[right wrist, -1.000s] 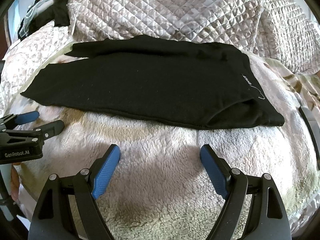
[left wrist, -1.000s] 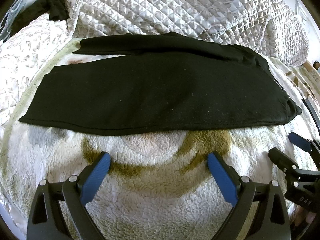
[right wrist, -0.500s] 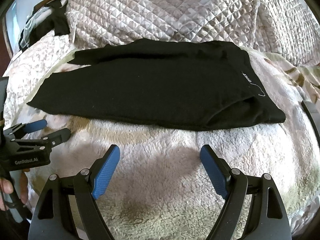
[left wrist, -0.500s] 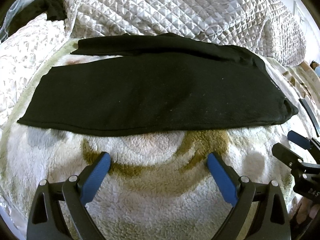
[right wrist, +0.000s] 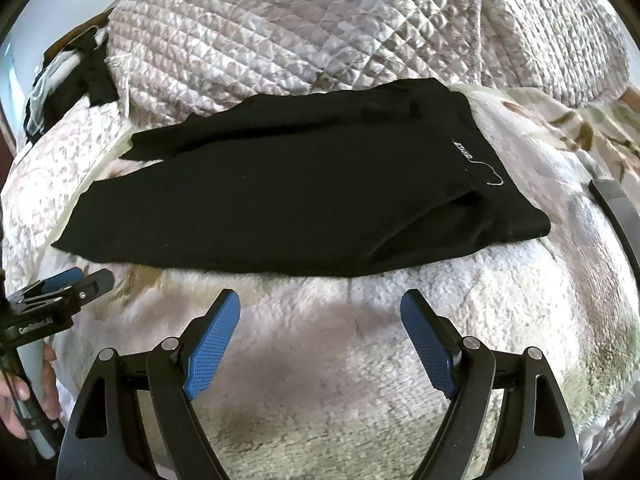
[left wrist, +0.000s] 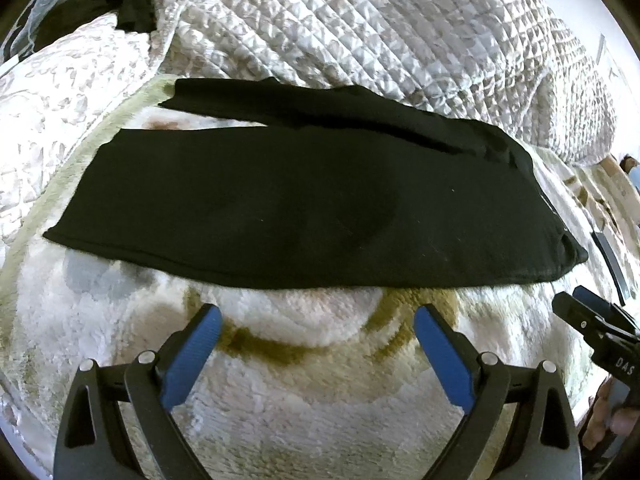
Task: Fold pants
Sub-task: 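Lower both grippers onto the black pants and close them on the fabric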
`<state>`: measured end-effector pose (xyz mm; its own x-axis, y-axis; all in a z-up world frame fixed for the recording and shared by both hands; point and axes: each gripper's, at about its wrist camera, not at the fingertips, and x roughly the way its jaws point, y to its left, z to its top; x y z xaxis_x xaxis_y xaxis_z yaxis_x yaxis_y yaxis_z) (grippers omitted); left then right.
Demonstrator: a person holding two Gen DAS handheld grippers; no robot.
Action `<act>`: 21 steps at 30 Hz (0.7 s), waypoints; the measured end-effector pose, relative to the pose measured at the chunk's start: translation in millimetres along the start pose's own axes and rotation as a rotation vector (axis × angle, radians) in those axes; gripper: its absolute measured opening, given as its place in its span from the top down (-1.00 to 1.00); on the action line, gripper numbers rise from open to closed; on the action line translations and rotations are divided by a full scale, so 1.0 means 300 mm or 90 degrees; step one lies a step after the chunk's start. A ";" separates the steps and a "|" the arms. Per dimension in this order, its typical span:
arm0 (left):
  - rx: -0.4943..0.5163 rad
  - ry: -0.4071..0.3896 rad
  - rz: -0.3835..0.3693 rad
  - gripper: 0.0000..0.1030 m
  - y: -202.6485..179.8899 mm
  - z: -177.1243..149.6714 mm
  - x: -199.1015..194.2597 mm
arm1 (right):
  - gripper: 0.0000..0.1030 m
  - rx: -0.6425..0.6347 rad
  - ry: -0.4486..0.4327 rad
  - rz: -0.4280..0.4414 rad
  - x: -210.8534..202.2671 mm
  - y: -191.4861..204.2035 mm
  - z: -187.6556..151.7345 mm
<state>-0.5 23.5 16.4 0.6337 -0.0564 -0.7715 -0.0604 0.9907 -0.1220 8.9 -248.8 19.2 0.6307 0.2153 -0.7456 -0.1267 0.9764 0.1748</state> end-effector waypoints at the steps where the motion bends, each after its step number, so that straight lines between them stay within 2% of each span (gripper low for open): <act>1: -0.003 -0.002 0.001 -0.91 0.005 0.002 -0.001 | -0.60 0.008 0.003 0.000 0.003 -0.010 0.006; 8: -0.050 -0.029 0.024 -0.91 0.094 0.026 -0.024 | -0.60 0.089 0.012 0.021 0.023 -0.091 0.039; 17: -0.162 -0.050 0.061 -0.91 0.282 0.044 -0.028 | -0.60 0.186 -0.005 0.017 0.038 -0.195 0.070; 21: -0.220 -0.055 0.031 -0.88 0.349 0.055 -0.002 | -0.60 0.248 -0.020 0.025 0.064 -0.261 0.089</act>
<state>5.6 129.2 14.3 0.6862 0.0151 -0.7273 -0.3394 0.8910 -0.3017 51.2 -321.6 8.5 0.6547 0.2467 -0.7145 0.1443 0.8871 0.4385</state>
